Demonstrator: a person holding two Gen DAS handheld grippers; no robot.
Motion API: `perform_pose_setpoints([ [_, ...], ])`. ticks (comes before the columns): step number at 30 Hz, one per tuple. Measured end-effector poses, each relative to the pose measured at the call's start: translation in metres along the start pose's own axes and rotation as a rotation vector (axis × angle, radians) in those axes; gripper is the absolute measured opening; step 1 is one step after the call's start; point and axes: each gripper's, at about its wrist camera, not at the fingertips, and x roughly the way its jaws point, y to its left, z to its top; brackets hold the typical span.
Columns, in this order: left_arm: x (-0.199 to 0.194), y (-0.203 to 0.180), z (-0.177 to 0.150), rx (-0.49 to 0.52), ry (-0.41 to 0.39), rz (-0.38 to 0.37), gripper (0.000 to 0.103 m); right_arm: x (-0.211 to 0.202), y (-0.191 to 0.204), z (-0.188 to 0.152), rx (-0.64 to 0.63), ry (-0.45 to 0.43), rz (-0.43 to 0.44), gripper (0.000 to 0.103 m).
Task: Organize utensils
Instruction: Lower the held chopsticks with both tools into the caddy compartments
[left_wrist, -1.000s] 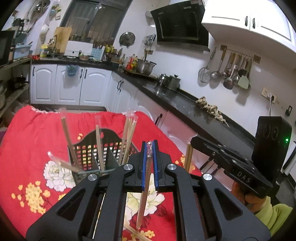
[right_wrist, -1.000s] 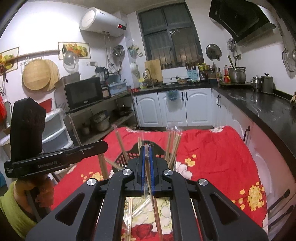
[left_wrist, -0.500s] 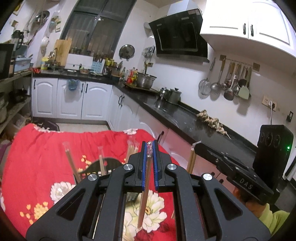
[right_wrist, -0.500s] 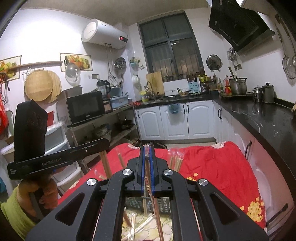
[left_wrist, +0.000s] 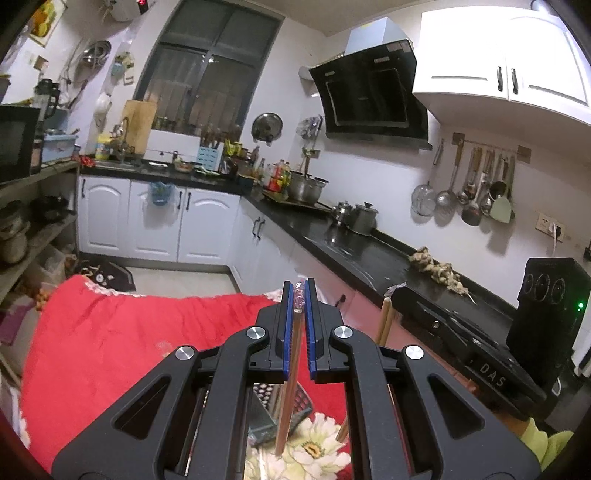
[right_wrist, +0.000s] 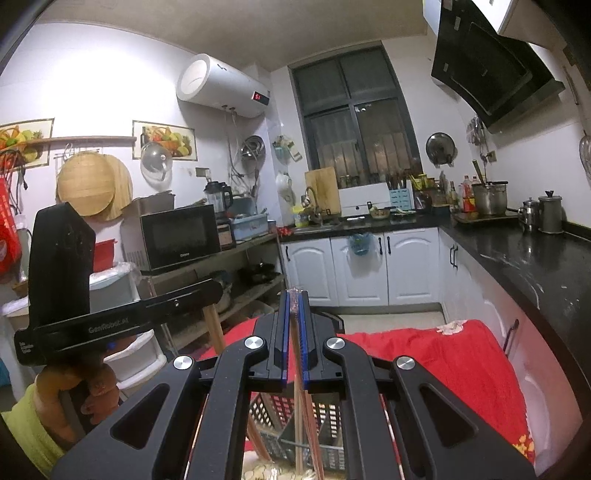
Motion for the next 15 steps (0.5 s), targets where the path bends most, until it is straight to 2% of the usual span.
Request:
perform_pose_setpoints([
  [15, 0.004, 0.033, 0.021, -0.018, -0.041, 0.067, 0.003, 0.042, -0.004, 0.016, 0.01, -0.033, 0.002, 0.005],
])
